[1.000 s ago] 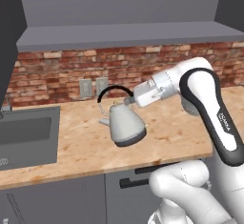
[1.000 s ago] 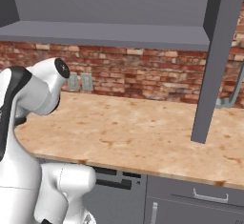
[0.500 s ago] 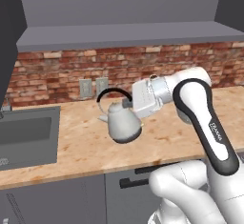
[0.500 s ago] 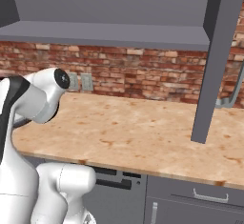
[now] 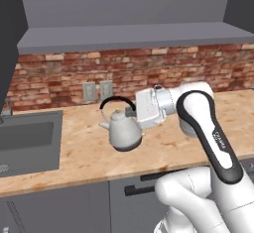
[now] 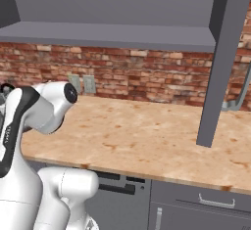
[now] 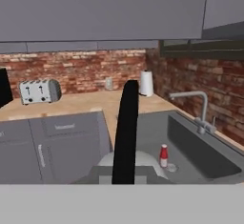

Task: Open the cabinet, pick the kettle from the cabinet, and place it in the sink.

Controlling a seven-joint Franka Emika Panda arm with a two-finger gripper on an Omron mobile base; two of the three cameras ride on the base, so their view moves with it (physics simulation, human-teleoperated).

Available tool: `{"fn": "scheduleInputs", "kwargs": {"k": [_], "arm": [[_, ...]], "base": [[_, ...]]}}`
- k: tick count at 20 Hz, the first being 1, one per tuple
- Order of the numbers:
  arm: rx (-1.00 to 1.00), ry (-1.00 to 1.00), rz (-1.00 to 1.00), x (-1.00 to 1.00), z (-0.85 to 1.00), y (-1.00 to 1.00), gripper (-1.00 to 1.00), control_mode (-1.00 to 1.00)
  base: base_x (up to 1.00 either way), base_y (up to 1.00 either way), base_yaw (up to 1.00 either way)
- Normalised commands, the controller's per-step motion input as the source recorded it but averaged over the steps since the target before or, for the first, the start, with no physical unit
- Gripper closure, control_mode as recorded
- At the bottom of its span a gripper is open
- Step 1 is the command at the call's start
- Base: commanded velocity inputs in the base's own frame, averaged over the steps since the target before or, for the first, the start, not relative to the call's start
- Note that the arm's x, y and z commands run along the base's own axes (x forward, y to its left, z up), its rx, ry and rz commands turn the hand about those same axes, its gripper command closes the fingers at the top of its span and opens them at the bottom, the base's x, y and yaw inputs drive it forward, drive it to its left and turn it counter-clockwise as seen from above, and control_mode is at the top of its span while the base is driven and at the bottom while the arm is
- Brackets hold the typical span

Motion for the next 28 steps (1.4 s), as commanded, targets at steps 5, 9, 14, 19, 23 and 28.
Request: {"fn": "scheduleInputs", "kwargs": {"k": [5,9,14,19,23,28], "arm": [[0.09,0.0,0.03,0.22,-0.24,0.05,1.0,-1.0],[0.02,-0.03,0.01,0.19,-0.24,0.05,1.0,-1.0],[0.0,-0.02,0.0,0.15,-0.2,0.03,1.0,-1.0],[0.0,-0.04,0.0,0.03,-0.08,0.05,1.0,-1.0],[0.0,0.0,0.0,0.0,-0.01,0.0,1.0,-1.0],[0.0,0.0,0.0,0.0,0.0,0.0,1.0,-1.0]], "base": [[0.0,0.0,0.0],[0.0,0.0,0.0],[0.0,0.0,0.0],[0.0,0.0,0.0],[0.0,0.0,0.0],[0.0,0.0,0.0]]}}
